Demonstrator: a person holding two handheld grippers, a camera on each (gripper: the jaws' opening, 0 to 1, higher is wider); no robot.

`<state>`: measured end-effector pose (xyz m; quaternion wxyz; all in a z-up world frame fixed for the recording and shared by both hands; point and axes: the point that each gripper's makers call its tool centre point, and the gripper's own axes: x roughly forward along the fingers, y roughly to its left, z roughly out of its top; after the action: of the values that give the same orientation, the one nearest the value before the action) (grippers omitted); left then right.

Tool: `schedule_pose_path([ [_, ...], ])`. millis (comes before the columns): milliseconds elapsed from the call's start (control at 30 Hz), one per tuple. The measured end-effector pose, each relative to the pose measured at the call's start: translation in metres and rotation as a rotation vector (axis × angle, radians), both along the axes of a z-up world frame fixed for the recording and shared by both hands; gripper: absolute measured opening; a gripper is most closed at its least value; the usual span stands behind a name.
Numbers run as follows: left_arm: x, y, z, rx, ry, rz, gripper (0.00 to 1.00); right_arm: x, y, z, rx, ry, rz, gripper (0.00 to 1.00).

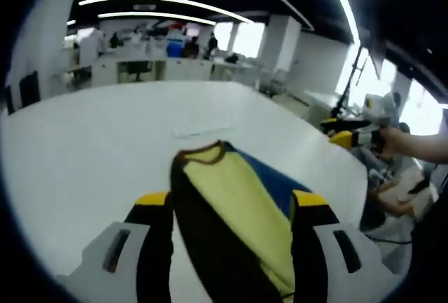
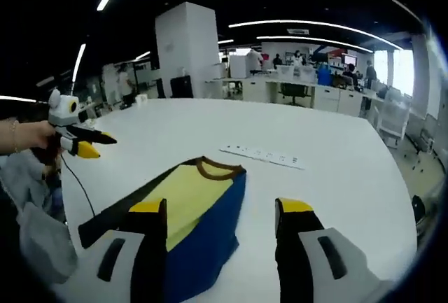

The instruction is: Fold the garment on the visible template until the final outline fits inside the template.

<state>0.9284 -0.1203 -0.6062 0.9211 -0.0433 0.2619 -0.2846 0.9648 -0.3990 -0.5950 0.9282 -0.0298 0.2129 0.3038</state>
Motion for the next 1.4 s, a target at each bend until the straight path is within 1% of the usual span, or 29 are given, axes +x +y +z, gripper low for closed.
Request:
schedule_pose_path([
  [67, -0.012, 0.0, 0.004, -0.015, -0.007, 0.003, 0.66, -0.01, -0.006, 0.004, 0.031, 0.012, -0.028, 0.69],
  [133, -0.024, 0.001, 0.007, -0.023, -0.012, 0.008, 0.67, -0.021, -0.011, 0.01, 0.054, 0.01, -0.044, 0.73],
  [200, -0.032, 0.003, 0.012, -0.04, -0.021, 0.02, 0.69, -0.031, -0.014, 0.014, 0.058, 0.008, -0.043, 0.73],
  [267, -0.043, 0.005, 0.021, -0.056, -0.042, 0.037, 0.71, -0.044, -0.018, 0.018, 0.061, 0.006, -0.044, 0.76],
  [333, -0.051, 0.007, 0.026, -0.056, -0.05, 0.043, 0.74, -0.055, -0.02, 0.021, 0.061, 0.009, -0.043, 0.79],
  [367, -0.056, 0.008, 0.029, -0.056, -0.057, 0.048, 0.76, -0.063, -0.022, 0.022, 0.064, 0.016, -0.039, 0.82],
  [500, -0.07, 0.012, 0.038, -0.05, -0.083, 0.053, 0.86, -0.082, -0.027, 0.027, 0.083, 0.026, -0.032, 0.85],
  [633, -0.086, 0.014, 0.045, -0.042, -0.096, 0.045, 0.9, -0.095, -0.028, 0.029, 0.094, 0.038, -0.022, 0.94],
  [733, -0.104, 0.015, 0.054, -0.039, -0.112, 0.041, 0.94, -0.107, -0.026, 0.034, 0.103, 0.028, -0.005, 0.99],
  [800, -0.111, 0.015, 0.057, -0.04, -0.121, 0.038, 0.99, -0.115, -0.024, 0.036, 0.109, 0.031, 0.009, 1.0],
  [833, -0.114, 0.016, 0.058, -0.035, -0.126, 0.041, 0.99, -0.118, -0.023, 0.037, 0.115, 0.032, 0.018, 1.0],
  [967, -0.126, 0.02, 0.067, -0.057, -0.139, 0.052, 1.0, -0.131, -0.02, 0.047, 0.134, -0.005, 0.044, 1.0],
  [1033, -0.132, 0.022, 0.073, -0.056, -0.151, 0.057, 1.0, -0.138, -0.02, 0.053, 0.142, -0.025, 0.051, 1.0],
  [1100, -0.14, 0.025, 0.08, -0.06, -0.157, 0.066, 1.0, -0.144, -0.022, 0.058, 0.141, -0.049, 0.05, 1.0],
  [1167, -0.148, 0.029, 0.087, -0.065, -0.167, 0.072, 1.0, -0.149, -0.026, 0.061, 0.13, -0.059, 0.045, 1.0],
  [1233, -0.155, 0.031, 0.095, -0.067, -0.173, 0.083, 1.0, -0.152, -0.031, 0.063, 0.132, -0.059, 0.036, 1.0],
  [1400, -0.167, 0.042, 0.108, -0.058, -0.192, 0.106, 1.0, -0.159, -0.041, 0.065, 0.135, -0.058, 0.006, 1.0],
])
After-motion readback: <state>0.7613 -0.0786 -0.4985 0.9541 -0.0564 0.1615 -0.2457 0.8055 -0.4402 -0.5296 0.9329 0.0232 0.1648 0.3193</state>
